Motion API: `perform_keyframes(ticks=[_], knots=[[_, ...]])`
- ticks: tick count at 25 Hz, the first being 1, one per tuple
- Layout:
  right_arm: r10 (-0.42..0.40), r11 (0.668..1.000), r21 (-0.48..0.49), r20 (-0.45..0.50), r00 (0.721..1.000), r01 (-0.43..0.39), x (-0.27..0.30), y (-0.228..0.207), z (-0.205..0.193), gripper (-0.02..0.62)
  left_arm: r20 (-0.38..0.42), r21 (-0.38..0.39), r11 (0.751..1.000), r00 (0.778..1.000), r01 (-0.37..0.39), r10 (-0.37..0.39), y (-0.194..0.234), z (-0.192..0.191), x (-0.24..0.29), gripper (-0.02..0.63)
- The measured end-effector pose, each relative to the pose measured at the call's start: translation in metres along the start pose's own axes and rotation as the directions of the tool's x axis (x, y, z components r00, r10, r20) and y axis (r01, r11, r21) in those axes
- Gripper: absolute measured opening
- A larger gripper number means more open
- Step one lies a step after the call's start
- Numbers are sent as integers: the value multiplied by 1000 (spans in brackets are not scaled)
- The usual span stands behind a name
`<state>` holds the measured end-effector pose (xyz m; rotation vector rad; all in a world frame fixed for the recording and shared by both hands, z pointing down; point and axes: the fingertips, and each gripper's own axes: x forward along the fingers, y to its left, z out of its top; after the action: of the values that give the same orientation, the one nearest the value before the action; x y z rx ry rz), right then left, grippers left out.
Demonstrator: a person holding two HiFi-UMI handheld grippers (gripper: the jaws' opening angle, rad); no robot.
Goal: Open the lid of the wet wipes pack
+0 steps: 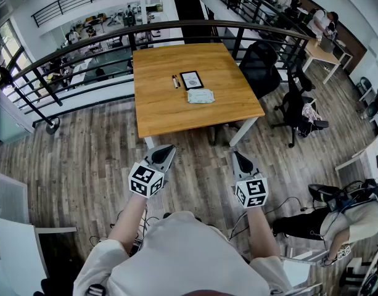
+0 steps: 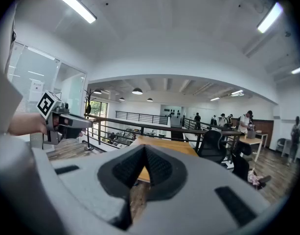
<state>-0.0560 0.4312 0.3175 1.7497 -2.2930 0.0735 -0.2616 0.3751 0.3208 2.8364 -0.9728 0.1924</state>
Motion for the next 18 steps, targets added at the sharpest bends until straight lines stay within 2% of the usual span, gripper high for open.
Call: perform_keyframes(ticks=[18], knots=[[15,1000,17,6,1000,-16,-9,-7,-5,3,6,1,1000,1000,-10,10,-19,-1,5,-6]])
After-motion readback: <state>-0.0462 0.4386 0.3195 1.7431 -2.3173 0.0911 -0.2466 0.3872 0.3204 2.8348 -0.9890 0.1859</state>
